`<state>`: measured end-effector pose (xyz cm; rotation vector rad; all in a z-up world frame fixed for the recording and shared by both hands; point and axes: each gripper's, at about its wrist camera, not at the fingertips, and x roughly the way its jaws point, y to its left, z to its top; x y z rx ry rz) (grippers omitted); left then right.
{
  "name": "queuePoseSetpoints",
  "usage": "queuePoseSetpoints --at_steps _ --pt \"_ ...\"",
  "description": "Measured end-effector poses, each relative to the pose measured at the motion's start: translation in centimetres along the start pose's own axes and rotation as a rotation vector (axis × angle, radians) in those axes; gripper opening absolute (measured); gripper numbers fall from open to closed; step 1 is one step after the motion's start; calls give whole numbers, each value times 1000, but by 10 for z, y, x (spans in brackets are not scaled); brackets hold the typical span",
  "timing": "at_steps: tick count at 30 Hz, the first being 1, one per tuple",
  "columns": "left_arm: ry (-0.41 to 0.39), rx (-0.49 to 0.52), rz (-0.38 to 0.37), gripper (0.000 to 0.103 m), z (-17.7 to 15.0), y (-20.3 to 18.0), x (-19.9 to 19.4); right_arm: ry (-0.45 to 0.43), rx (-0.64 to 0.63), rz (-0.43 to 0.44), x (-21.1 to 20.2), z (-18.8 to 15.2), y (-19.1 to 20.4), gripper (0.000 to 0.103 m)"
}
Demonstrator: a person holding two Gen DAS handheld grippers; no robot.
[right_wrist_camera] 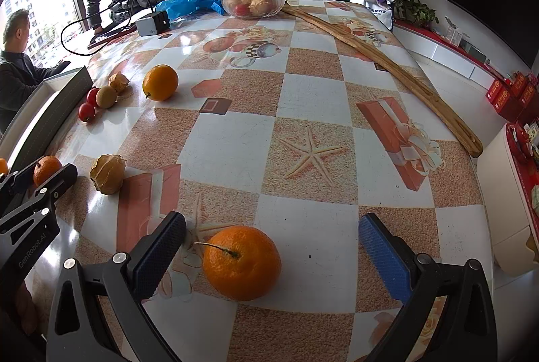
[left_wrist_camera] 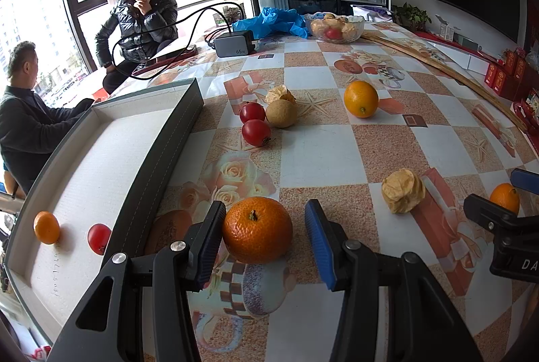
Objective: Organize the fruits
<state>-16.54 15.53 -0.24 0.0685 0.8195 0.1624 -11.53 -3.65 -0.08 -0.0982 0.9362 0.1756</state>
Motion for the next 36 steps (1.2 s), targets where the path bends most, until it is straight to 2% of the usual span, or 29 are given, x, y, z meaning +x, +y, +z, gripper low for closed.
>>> queuePoseSetpoints --at_steps 7,14,15,16,17,20,25,26,27,28,32,36 --pt "-3 7 4 52 0 -1 0 0 0 0 0 0 0 103" --pt "-6 26 -20 42 0 -4 0 -4 5 7 -1 -1 -1 102" --pt "-6 27 -20 42 0 -4 0 -9 11 11 -2 -1 -2 98" --pt "-5 26 -22 42 0 -4 0 -21 18 6 -4 -1 -3 86" --pt "-4 22 -27 41 0 -4 1 -31 22 -1 -7 -2 -4 80" --pt "6 3 -52 41 1 -1 2 -39 14 -3 -15 -4 -3 37" --pt "39 -34 -102 40 3 7 1 -4 19 29 -19 -5 -4 36" --pt "48 -52 -124 40 3 10 0 12 32 49 -20 -3 -6 36" --pt "55 -65 -143 40 2 13 -3 44 71 110 -21 1 -9 36" --pt "57 -74 -154 40 2 15 -6 44 71 110 -21 1 -9 36" --pt "15 -88 -184 40 7 29 -29 63 92 168 -27 16 -1 36" --pt "-17 -110 -186 40 22 58 -47 73 61 239 -33 37 26 36"
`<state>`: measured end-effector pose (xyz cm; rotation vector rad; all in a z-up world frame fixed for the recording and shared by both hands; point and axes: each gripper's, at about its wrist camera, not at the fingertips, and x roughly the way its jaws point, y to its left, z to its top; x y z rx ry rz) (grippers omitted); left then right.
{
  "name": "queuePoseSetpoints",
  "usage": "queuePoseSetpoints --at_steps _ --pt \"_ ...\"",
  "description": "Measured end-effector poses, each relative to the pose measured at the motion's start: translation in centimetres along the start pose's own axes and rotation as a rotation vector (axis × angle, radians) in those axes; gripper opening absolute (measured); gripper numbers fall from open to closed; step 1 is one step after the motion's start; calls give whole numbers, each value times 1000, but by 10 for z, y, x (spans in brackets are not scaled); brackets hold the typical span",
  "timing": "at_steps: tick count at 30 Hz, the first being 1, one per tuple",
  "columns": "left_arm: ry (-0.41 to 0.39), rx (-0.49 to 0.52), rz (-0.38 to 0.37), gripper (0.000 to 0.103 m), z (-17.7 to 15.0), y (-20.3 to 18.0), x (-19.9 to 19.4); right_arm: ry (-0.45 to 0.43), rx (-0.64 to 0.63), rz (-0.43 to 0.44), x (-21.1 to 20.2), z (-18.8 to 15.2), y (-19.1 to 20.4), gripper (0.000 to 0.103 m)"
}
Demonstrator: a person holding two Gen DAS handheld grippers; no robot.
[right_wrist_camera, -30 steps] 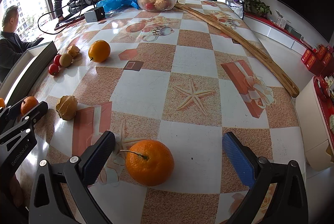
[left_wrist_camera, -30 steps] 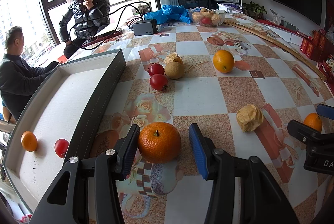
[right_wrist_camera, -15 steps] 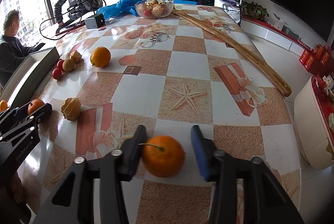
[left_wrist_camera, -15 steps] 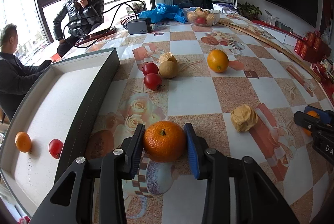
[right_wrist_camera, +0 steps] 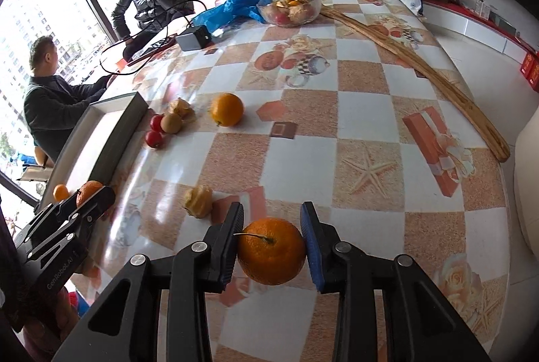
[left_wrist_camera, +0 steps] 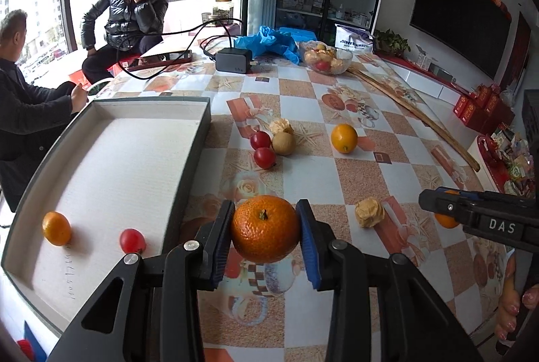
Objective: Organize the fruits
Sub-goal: 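Carry both oranges over the white tray and open both tools to release them, then grasp a red apple with the left tool while the right tool grasps a yellow wrinkled fruit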
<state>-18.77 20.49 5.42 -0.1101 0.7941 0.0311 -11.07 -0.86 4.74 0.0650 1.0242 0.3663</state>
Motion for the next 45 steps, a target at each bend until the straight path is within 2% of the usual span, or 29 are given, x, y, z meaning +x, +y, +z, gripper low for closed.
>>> queuePoseSetpoints --at_steps 4,5,6,10,14,18,24,28,29,30,31,32,34,36,38,42,43,45 --pt "-31 -48 65 40 18 46 -17 34 -29 102 7 20 38 36" --pt "-37 -63 84 40 20 58 -19 51 -48 147 14 31 60 36" --pt "-37 -74 106 40 21 70 -19 51 -48 147 14 31 60 36" --pt "-7 -108 198 40 14 111 -13 93 -99 224 36 50 111 36" --pt "24 -137 211 40 0 132 -4 116 -160 272 59 62 161 36" --pt "18 -139 216 40 -5 141 2 148 -188 319 85 68 200 36" --pt "9 -111 227 41 -10 150 12 189 -225 329 109 63 231 36" --pt "-39 -104 237 42 -14 154 16 187 -226 309 115 63 234 37" --pt "-40 -104 234 43 -12 155 18 192 -223 311 116 63 233 42" --pt "-43 -100 233 44 -12 156 18 195 -218 310 115 64 233 52" --pt "-51 -93 237 48 -11 157 18 190 -212 308 113 64 231 77" --pt "-54 -89 245 54 -11 157 17 168 -204 320 108 65 229 87" --pt "-57 -81 273 63 -10 158 13 121 -185 342 92 68 220 97" --pt "-59 -85 292 65 -9 159 7 67 -175 322 74 70 204 98" --pt "-65 -102 270 69 -7 158 -2 26 -168 283 59 70 182 98" --pt "-59 -87 200 74 2 137 -13 -5 -123 102 44 59 119 98" --pt "-56 -69 185 74 4 127 -14 1 -111 25 42 47 91 98" --pt "-51 -35 148 74 8 105 -16 5 -110 -8 42 40 79 98"
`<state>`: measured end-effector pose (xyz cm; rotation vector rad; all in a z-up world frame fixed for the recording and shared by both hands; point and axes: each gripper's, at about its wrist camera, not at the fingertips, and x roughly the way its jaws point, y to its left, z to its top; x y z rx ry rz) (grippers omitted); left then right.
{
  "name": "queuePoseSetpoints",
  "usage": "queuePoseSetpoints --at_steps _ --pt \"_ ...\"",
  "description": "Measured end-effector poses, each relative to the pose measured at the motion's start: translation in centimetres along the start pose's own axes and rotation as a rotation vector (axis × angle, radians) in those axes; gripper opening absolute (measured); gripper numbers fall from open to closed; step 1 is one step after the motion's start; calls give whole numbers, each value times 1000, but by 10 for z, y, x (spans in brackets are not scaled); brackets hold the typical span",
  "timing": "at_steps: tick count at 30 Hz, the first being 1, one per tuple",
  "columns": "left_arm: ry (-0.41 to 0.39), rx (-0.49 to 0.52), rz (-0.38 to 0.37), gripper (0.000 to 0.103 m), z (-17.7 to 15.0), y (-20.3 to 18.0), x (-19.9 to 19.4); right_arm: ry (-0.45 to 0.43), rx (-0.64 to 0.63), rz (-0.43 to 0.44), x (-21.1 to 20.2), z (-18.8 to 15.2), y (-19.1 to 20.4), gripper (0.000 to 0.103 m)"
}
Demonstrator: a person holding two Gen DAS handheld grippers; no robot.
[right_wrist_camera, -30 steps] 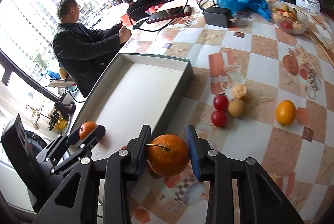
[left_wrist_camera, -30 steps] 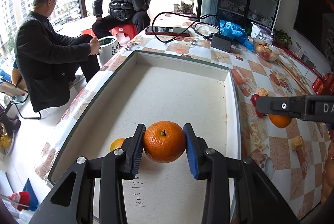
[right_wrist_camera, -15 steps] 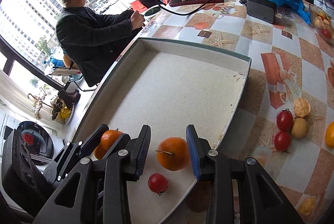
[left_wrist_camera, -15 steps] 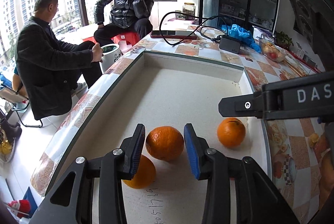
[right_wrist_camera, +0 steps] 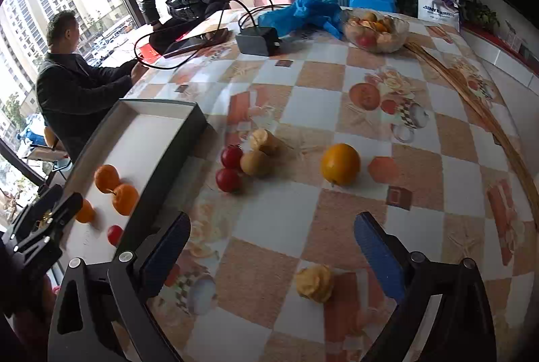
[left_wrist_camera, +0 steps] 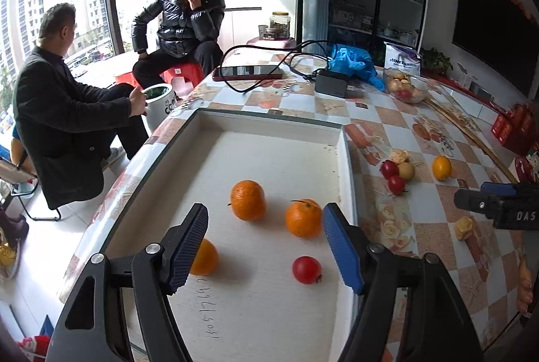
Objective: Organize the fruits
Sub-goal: 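Grasp a red apple with the left tool while the right tool grasps a yellow wrinkled fruit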
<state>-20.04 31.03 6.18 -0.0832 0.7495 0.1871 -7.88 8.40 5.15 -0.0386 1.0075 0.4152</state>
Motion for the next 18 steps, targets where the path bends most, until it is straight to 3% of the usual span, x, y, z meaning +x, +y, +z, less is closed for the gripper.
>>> queuePoseSetpoints --at_steps 5,6,8,9,11,15,18 --pt "37 80 -74 74 6 -61 0 30 -30 -40 13 -34 -19 98" --pt "46 93 -74 74 7 -72 3 29 -45 -46 16 -37 -17 94" --pt "69 110 -60 74 11 -89 12 15 -86 -81 20 -43 -11 62" --pt "82 110 -58 74 12 -96 17 -1 -117 -115 20 -45 -6 55" --pt "110 96 -64 74 16 -106 30 -13 -139 -97 17 -47 -4 24" --pt "184 70 -40 73 17 -123 64 -37 -105 -68 11 -53 -21 24" --pt "219 69 -4 66 18 -136 88 -57 -76 -35 3 -60 -38 24"
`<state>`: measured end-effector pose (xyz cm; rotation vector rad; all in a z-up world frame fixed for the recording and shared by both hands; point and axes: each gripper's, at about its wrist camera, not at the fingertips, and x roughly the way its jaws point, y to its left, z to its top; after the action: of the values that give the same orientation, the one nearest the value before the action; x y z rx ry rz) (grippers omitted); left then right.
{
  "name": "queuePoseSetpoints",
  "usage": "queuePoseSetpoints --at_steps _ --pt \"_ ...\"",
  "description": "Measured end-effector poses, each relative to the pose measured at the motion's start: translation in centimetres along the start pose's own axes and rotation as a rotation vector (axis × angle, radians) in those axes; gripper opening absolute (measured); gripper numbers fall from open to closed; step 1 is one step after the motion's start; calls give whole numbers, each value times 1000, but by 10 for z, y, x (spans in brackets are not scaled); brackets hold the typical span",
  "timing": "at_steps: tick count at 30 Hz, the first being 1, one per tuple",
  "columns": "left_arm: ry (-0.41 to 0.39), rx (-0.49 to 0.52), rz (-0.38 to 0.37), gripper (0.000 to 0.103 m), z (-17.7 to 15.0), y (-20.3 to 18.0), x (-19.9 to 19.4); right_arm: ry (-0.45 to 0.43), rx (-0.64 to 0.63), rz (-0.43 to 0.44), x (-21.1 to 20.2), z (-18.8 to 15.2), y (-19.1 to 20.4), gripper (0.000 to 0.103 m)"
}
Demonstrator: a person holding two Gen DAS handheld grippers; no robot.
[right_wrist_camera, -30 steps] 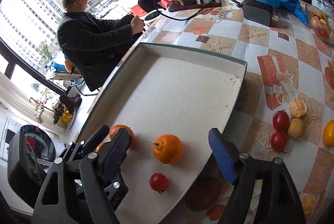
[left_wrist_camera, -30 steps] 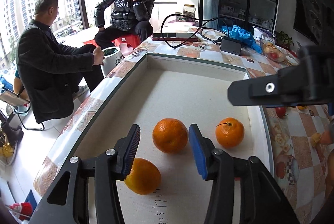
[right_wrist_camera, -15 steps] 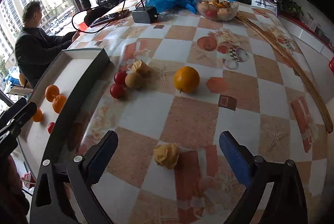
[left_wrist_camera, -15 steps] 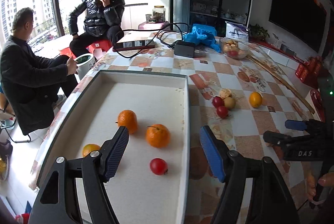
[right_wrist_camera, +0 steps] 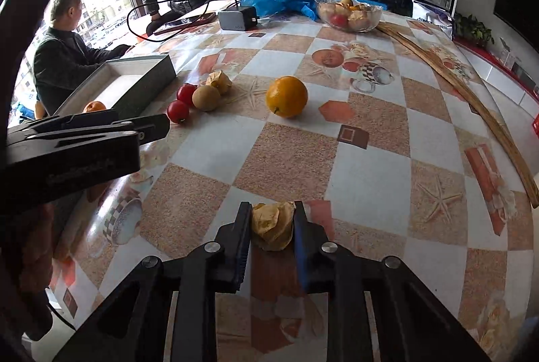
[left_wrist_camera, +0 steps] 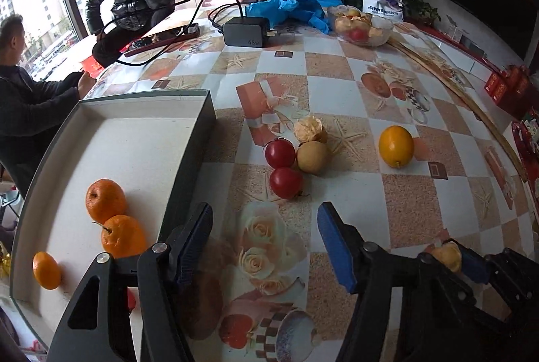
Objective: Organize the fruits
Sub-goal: 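Grasp a red apple with the left tool while the right tool grasps a yellow wrinkled fruit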
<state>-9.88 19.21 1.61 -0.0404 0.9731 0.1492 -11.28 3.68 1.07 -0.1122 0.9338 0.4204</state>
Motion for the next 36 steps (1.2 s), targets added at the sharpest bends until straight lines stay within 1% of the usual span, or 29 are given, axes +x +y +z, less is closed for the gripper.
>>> queuePoseSetpoints --at_steps 3,4,6,7,8,11,16,19,22,25,30,36 --pt "33 -38 19 61 5 -3 19 -13 4 1 -6 -6 -10 24" --pt "31 -53 22 59 6 -3 22 -18 5 -2 -7 -7 -13 24" --pt "14 -67 39 48 10 -3 23 -26 20 -3 -10 -10 -21 24" --pt "7 -64 41 32 10 -5 22 -26 20 -3 -10 -10 -21 25" --pt "4 -52 48 24 10 -6 21 -27 28 -5 -11 -10 -24 24" --pt "-6 -33 36 23 -5 -8 11 -35 47 -21 -14 -14 -34 24" --pt "-72 0 7 22 -53 -14 -19 -58 78 -58 -24 -25 -54 24" --pt "-122 31 34 23 -71 -23 -29 -81 110 -67 -29 -32 -64 24" --pt "-152 49 59 23 -74 -28 -30 -92 116 -75 -30 -34 -65 24" --pt "-163 60 69 23 -74 -30 -29 -92 99 -101 -29 -33 -61 24" --pt "-174 88 102 23 -75 -35 -28 -95 119 -115 -29 -34 -64 24" --pt "-175 88 103 23 -75 -35 -28 -89 101 -147 -28 -34 -60 24"
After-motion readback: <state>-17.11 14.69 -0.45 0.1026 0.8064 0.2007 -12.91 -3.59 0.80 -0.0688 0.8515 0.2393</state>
